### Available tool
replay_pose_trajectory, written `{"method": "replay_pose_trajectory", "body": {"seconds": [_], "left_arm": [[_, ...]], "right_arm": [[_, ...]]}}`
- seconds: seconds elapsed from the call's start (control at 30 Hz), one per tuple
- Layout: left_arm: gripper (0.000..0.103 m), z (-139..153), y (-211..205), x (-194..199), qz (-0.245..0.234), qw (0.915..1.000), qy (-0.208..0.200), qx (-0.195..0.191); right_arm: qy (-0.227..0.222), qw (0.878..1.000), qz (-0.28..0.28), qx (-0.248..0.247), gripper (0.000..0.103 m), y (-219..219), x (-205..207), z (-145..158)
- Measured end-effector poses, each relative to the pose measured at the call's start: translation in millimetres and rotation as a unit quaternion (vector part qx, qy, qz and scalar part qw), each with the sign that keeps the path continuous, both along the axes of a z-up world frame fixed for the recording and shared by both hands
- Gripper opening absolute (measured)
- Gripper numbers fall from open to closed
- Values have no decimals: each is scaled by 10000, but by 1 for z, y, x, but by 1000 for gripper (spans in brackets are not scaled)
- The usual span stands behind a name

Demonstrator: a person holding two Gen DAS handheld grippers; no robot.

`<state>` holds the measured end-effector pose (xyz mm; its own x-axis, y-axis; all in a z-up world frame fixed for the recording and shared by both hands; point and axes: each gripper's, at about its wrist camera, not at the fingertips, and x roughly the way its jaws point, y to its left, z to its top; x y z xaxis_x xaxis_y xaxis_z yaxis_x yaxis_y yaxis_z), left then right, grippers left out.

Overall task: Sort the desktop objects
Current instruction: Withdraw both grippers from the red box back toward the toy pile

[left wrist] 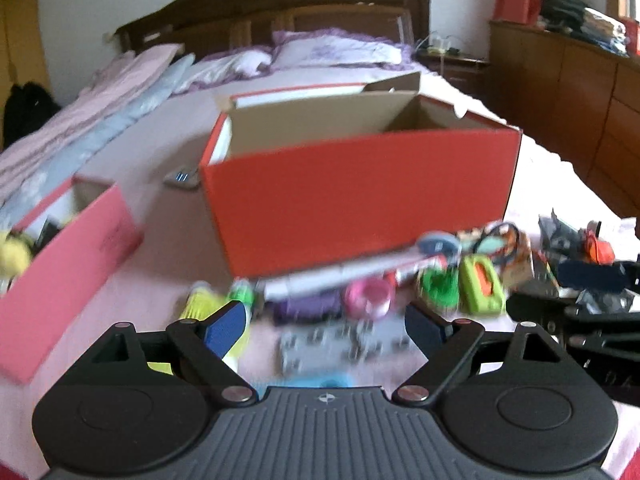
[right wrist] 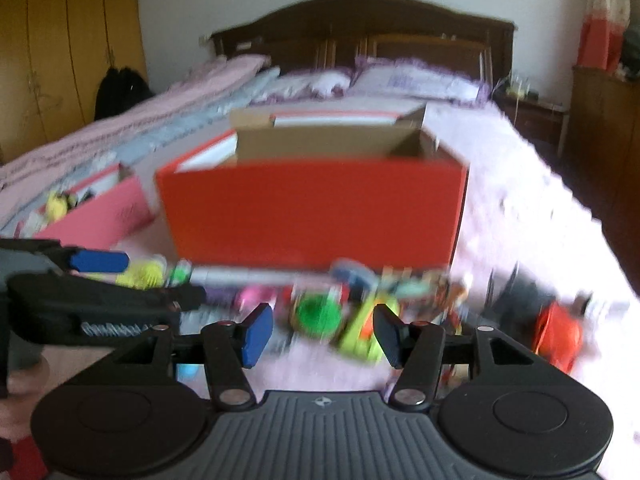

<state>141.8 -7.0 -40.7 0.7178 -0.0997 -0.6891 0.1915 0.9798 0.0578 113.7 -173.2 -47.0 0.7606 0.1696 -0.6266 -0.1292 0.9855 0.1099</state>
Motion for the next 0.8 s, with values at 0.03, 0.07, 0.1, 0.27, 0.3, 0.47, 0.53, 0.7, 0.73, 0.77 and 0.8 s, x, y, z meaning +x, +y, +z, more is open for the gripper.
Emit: {"method": "replay_pose_trajectory", "body": {"seconds": [0.03, 0.07, 0.1, 0.27, 0.3, 0.47, 0.53, 0.7, 0.73, 0.77, 0.8], "left_arm": [[89, -2, 4, -8, 40, 10000, 30, 10], [89, -3, 7, -15, 78, 9999, 63, 30], [90, -5, 11, -22, 111, 9999, 110, 44], [90, -11, 17, -46, 31, 9993, 373, 2], [91, -12, 16, -49, 3, 9992, 410, 16], [94, -13, 2, -60, -148, 9985, 523, 44], [95, -15, -4, -62, -212, 9983, 538, 49], [95, -19, -16, -67, -385, 9974, 583, 149], [95, -19, -18, -68, -412, 9973, 585, 169], [95, -20, -20, -68, -431, 9971, 598, 174], [95, -21, -22, -69, -448, 9970, 614, 174]], "right_arm": [[82, 10000, 6, 41, 58, 1, -7, -5], [165, 9998, 12, 83, 58, 2, -14, -11], [241, 9996, 10, 125, 58, 3, -21, -16], [546, 9982, -62, 249, 59, 5, -46, -35], [590, 9979, -75, 248, 59, 4, -48, -36], [653, 9974, -191, 228, 59, -2, -60, -36], [636, 9974, -277, 217, 59, -8, -64, -35], [641, 9953, -686, 248, 59, -32, -62, -36], [655, 9942, -799, 294, 59, -38, -60, -38], [659, 9930, -910, 355, 59, -45, -60, -39], [662, 9917, -1021, 416, 59, -51, -59, -40]]}}
